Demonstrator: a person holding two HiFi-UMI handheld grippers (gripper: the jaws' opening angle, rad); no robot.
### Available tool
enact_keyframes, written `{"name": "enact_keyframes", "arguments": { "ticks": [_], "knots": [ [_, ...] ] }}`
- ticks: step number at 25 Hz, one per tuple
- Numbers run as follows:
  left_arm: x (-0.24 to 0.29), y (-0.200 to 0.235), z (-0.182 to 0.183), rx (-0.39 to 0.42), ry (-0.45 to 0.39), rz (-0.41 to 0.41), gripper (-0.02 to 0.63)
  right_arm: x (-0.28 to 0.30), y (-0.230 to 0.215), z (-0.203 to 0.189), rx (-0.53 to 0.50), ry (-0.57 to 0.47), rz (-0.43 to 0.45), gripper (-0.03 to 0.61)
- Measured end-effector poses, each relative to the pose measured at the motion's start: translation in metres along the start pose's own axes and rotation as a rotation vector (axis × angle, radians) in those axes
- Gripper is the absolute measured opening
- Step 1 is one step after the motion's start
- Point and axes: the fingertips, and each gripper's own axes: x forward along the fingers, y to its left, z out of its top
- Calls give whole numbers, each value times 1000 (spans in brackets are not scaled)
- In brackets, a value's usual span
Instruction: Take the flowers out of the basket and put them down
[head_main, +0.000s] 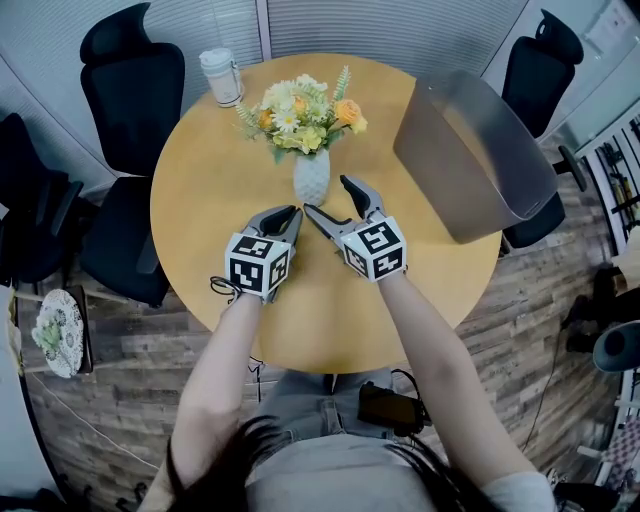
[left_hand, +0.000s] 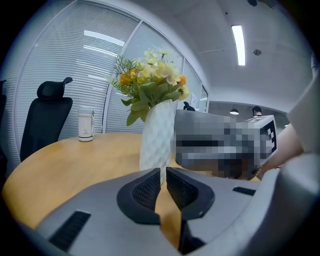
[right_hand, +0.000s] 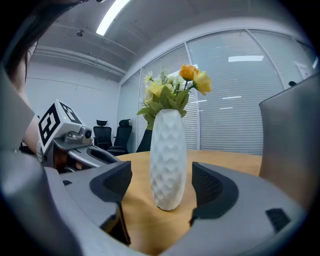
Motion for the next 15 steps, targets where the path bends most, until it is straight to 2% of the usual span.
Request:
{"name": "enact_keyframes", "arguments": {
  "ticks": [15],
  "knots": [
    [-9,-7,26,-8,-37,12,41,-19,-2,22,77,-25,-8,373]
  ]
}}
